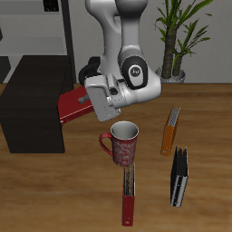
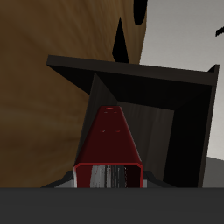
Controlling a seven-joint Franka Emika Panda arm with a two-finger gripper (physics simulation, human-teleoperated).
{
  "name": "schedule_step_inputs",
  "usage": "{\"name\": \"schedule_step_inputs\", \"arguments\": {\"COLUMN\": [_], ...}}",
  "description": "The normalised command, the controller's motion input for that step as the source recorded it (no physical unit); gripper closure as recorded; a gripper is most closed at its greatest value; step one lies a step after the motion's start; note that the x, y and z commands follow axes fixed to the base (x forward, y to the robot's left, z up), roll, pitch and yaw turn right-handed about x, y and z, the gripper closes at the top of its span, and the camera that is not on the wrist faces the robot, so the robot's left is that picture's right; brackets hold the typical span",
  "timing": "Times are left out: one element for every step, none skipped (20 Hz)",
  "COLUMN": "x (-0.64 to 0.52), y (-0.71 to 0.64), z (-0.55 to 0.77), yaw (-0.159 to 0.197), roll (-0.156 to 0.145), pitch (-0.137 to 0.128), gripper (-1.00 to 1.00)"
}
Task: Place the left red book in the top region of the shelf
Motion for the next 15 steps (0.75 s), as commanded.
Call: {"name": "schedule_step_inputs", "arguments": {"x": [-0.07, -0.09, 0.04, -0.07, -0.04, -0.13, -0.05, 0.05, -0.02, 0.01, 0.00, 0.00, 0.03, 0.04, 0.04], "y": [-0.16, -0.25, -0.30, -0.26, 0.04, -0.42, -0.16, -0.21, -0.25, -0.16, -0.19, -0.05, -0.13, -0.20, -0.05], "z": [0.01, 0.00, -0.05, -0.01, -0.01, 0.14, 0.00, 0.05, 0.03, 0.07, -0.01, -0.03, 0.00, 0.00, -0.01], "yaw": [-0.020, -0.005, -0.024, -0.009, 0.000, -0.043, -0.013, -0.009, 0.004, -0.008, -0.020, -0.015, -0.002, -0.002, -0.009], "roll": [-0.049, -0.086, -0.040, -0.042, 0.000, -0.129, -0.036, -0.016, -0.060, -0.022, -0.030, -0.001, -0.031, -0.039, 0.002], "pitch": [-0.024, 0.000, 0.065, 0.055, 0.000, -0.079, 0.063, 0.005, 0.005, -0.021, 0.038, 0.028, 0.014, -0.004, 0.026], "gripper": [1.00, 1.00, 1.00, 1.00, 1.00, 1.00, 1.00, 1.00, 1.00, 1.00, 1.00, 1.00, 1.00, 1.00, 1.00]}}
